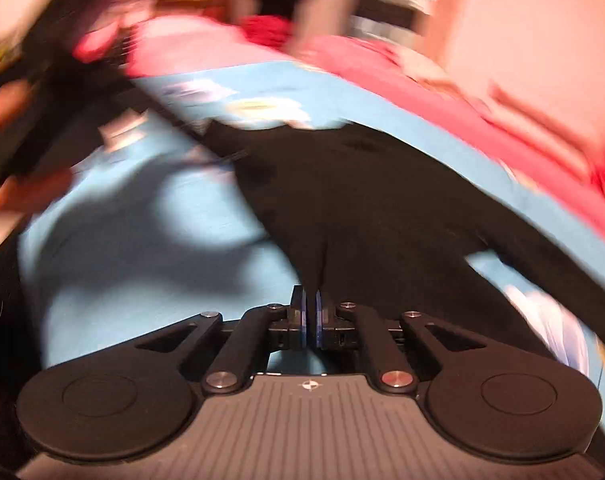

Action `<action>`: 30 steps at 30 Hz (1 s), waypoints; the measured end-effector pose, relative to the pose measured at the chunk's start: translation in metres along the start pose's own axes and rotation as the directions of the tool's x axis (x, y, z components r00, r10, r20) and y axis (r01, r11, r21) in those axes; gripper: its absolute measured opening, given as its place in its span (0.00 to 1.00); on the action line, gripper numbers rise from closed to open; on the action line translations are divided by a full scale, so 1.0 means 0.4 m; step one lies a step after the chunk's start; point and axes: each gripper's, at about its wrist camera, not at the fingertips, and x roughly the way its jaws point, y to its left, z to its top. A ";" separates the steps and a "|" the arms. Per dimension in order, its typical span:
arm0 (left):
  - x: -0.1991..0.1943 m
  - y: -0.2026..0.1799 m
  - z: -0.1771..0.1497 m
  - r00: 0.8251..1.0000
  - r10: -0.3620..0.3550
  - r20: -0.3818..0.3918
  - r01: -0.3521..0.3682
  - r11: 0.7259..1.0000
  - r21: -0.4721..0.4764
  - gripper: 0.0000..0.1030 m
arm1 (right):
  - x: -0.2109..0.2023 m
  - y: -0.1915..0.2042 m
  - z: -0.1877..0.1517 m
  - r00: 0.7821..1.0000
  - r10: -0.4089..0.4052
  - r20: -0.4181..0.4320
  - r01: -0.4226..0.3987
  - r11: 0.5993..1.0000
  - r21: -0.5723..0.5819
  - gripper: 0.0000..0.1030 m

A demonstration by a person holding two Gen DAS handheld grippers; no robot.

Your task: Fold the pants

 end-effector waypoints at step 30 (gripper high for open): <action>-0.085 0.206 -0.010 0.985 0.174 0.014 -0.168 0.968 -0.187 1.00 | 0.098 -0.091 0.219 0.960 0.259 0.108 -0.269 0.959 0.091 0.57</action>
